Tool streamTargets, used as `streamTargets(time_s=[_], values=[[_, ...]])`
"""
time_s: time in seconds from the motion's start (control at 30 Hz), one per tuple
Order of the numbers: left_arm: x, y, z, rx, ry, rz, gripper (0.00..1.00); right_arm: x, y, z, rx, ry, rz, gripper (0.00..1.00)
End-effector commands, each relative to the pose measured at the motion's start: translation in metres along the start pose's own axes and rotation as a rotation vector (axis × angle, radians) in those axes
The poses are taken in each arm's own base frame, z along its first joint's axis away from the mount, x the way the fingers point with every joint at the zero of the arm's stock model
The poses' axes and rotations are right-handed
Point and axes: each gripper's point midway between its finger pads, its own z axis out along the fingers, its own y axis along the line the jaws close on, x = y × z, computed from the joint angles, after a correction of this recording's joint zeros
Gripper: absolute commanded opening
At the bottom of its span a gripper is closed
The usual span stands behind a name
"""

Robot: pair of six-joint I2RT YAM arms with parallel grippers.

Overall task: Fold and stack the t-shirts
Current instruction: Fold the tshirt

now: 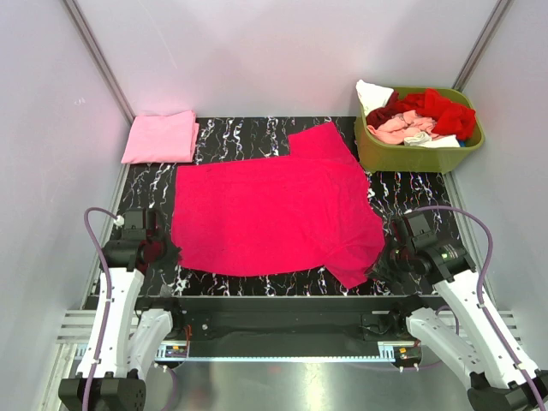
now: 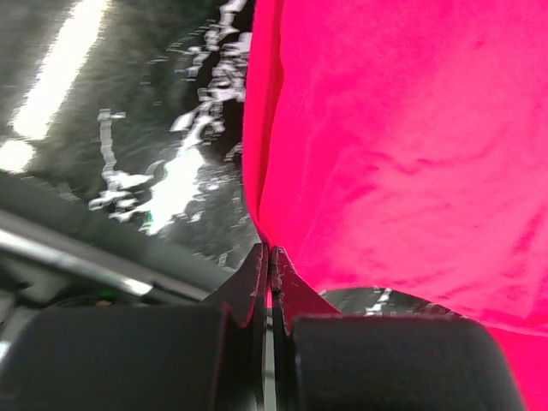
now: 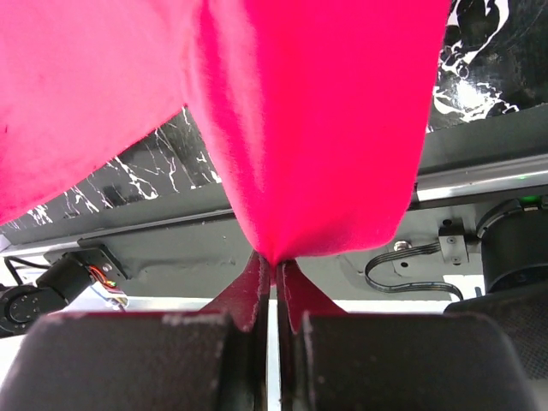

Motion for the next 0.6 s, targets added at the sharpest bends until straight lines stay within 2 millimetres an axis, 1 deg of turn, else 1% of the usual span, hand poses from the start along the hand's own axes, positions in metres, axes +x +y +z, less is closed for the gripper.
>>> streamTargets(time_s=[0.0, 0.07, 0.1, 0.13, 0.17, 0.2, 0.23, 0.27, 0.3, 0.33, 0.37, 0.4, 0.43, 0.47, 0.5, 0.57], values=[[-0.019, 0.009, -0.015, -0.069, -0.066, 0.084, 0.01, -0.010, 0.017, -0.005, -0.022, -0.005, -0.016, 0.00], [-0.021, 0.003, -0.009, -0.066, -0.032, 0.112, 0.01, -0.022, 0.026, -0.004, -0.023, -0.020, -0.042, 0.00], [-0.024, -0.002, -0.009, -0.053, -0.022, 0.132, 0.01, -0.029, 0.033, 0.002, -0.009, -0.013, -0.055, 0.00], [-0.025, -0.005, -0.004, -0.056, 0.002, 0.138, 0.01, -0.035, 0.037, 0.003, -0.002, -0.022, -0.069, 0.00], [-0.028, -0.007, -0.003, -0.054, 0.005, 0.143, 0.00, -0.044, 0.046, 0.001, -0.015, -0.036, -0.096, 0.00], [-0.034, -0.010, -0.002, -0.052, -0.001, 0.148, 0.00, -0.052, 0.052, 0.009, 0.001, -0.030, -0.103, 0.00], [-0.038, -0.011, 0.002, -0.060, 0.001, 0.150, 0.00, -0.061, 0.060, 0.007, -0.004, -0.050, -0.129, 0.00], [-0.041, -0.012, 0.003, -0.062, -0.002, 0.151, 0.00, -0.068, 0.064, 0.009, 0.001, -0.058, -0.142, 0.00], [-0.047, -0.013, 0.003, -0.066, -0.012, 0.154, 0.00, -0.074, 0.067, 0.017, 0.028, -0.045, -0.153, 0.00], [-0.052, -0.011, 0.008, -0.090, -0.011, 0.155, 0.00, -0.082, 0.069, 0.018, 0.045, -0.061, -0.161, 0.00], [-0.056, -0.011, 0.010, -0.098, -0.013, 0.155, 0.00, -0.093, 0.075, 0.016, 0.041, -0.081, -0.181, 0.00], [-0.060, -0.010, 0.012, -0.107, -0.017, 0.157, 0.00, -0.098, 0.077, 0.023, 0.062, -0.067, -0.184, 0.00], [-0.063, -0.010, 0.017, -0.114, -0.009, 0.153, 0.00, -0.111, 0.083, 0.022, 0.050, -0.089, -0.194, 0.00], [-0.065, -0.010, 0.019, -0.117, -0.006, 0.154, 0.00, -0.116, 0.085, 0.025, 0.053, -0.087, -0.200, 0.00], [-0.068, -0.007, 0.021, -0.126, -0.008, 0.149, 0.00, -0.121, 0.084, 0.033, 0.073, -0.067, -0.197, 0.00], [-0.072, -0.005, 0.028, -0.139, -0.001, 0.146, 0.00, -0.134, 0.090, 0.036, 0.068, -0.072, -0.213, 0.00]])
